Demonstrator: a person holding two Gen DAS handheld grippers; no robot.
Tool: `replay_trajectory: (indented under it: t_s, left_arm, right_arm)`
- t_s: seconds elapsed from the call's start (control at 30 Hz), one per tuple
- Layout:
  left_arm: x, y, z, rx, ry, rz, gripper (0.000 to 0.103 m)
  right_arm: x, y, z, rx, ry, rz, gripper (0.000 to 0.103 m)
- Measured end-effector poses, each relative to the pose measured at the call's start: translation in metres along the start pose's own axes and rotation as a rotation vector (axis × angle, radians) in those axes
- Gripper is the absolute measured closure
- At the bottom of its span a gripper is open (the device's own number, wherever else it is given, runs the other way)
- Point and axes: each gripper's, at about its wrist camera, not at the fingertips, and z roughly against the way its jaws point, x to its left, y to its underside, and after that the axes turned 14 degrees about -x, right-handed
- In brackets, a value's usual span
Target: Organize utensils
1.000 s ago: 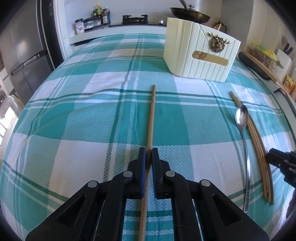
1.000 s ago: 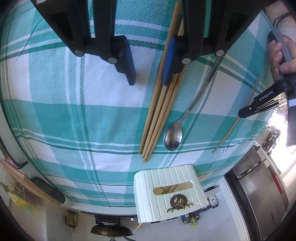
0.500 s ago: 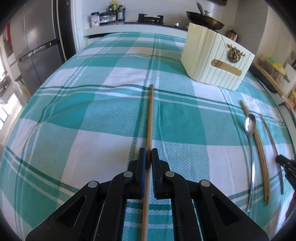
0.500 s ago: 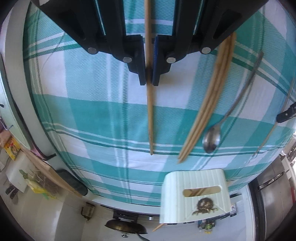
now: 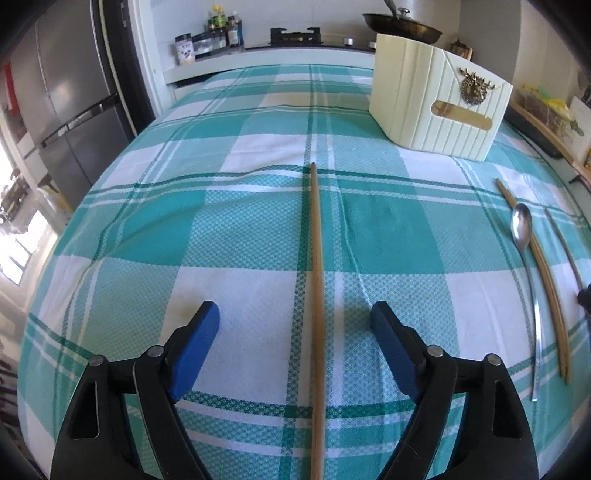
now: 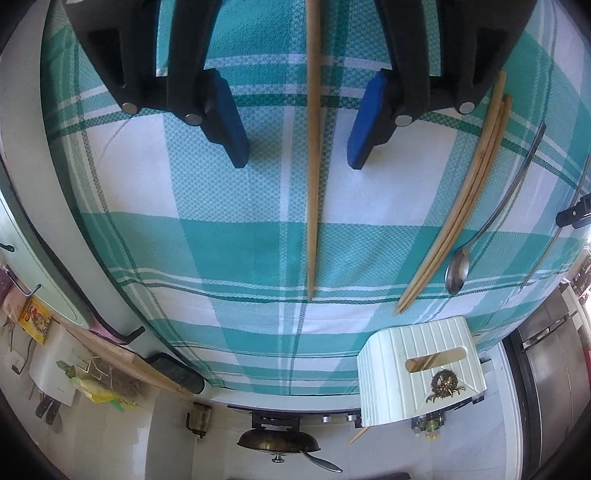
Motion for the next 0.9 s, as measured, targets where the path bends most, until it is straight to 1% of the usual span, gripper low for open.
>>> replay_trajectory:
  t_s: [0.07,0.17,0.27,0.9]
  left_arm:
    - [0.0018,0.0005,-0.0008,-0.001,-0.007,0.007,0.011]
    - [0.0077,0.0018,-0.0038,0.011,-0.012,0.038,0.003]
    - [0.0083,0.0021,-0.0056,0.017,-0.016,0.044,0.001]
    - [0.0081,0.0030,-0.0051,0.013,-0.015,0.044,0.001]
  right_arm:
    - [-0.0020,0.0009,-0.0003,-0.006,-0.006,-0.011,0.044]
    - [-0.0035,0.0014,-0.0008,-0.007,-0.008,-0.017,0.042]
    - [-0.0036,0.0015,-0.0006,-0.008,-0.007,-0.016,0.042]
    - [-0.0038,0.0017,-0.0007,-0.008,-0.007,-0.016,0.042]
